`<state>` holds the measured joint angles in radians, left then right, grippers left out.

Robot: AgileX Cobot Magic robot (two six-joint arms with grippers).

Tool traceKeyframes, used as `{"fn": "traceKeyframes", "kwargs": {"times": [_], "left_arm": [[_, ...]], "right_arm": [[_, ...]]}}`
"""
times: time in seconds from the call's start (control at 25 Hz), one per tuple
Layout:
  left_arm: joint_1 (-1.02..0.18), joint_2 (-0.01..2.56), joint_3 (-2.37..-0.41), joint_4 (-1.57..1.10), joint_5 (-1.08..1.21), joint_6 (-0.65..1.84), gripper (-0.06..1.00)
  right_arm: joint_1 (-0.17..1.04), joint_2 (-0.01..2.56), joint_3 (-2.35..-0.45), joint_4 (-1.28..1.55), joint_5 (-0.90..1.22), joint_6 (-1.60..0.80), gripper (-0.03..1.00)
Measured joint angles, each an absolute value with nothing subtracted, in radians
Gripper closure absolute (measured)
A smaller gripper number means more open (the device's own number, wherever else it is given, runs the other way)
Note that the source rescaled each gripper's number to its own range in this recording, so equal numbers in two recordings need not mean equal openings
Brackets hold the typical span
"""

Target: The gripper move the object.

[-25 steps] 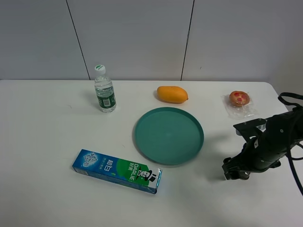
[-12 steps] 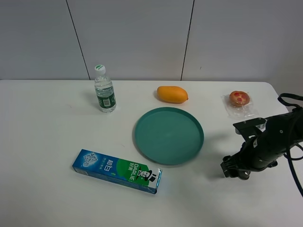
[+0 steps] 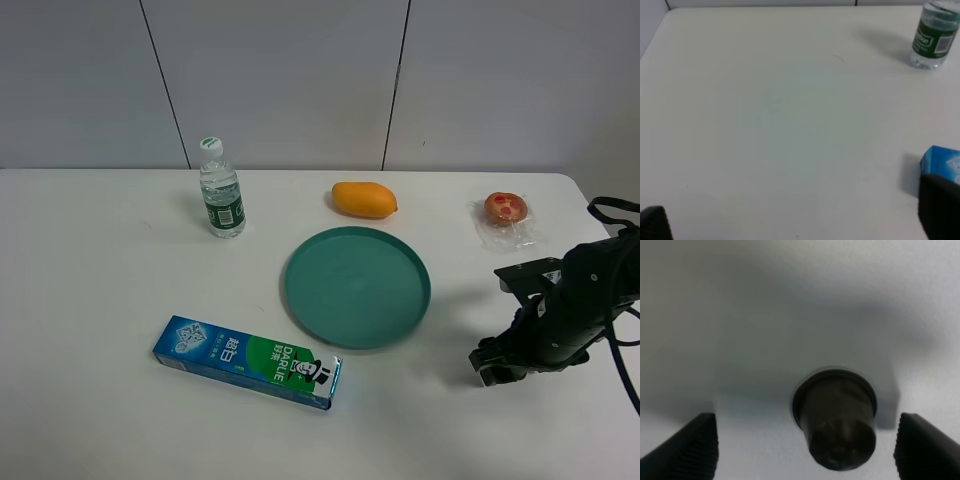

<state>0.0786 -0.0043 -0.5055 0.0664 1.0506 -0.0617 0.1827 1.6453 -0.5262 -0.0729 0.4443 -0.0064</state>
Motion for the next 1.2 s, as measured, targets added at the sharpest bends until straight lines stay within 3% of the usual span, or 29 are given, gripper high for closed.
{"fn": "traceKeyframes", "kwargs": {"times": [0.08, 0.28, 0.52, 0.72, 0.96, 1.2], "left_arm": [[0.079, -0.004, -0.506, 0.066, 1.051, -0.062, -0.06], [0.079, -0.004, -0.506, 0.066, 1.051, -0.062, -0.06], [0.079, -0.004, -0.506, 0.066, 1.051, -0.062, -0.06], [0.079, -0.004, -0.506, 0.066, 1.051, -0.062, -0.06], [0.079, -0.004, -0.506, 0.066, 1.051, -0.062, -0.06], [0.079, -0.004, -0.506, 0.066, 1.051, -0.062, -0.06]], "right_arm": [[0.183, 1.645, -0.526, -0.073, 0.444, -0.006, 0.46], [0.183, 1.645, -0.526, -0.071, 0.466, -0.006, 0.97], [0.183, 1.643, -0.531, -0.063, 0.508, -0.006, 0.96], [0.198, 1.569, -0.61, -0.048, 0.683, -0.006, 0.96], [0.323, 1.477, -0.884, -0.01, 0.949, -0.047, 0.96], [0.482, 1.537, -1.202, 0.017, 1.07, -0.106, 0.96]]}}
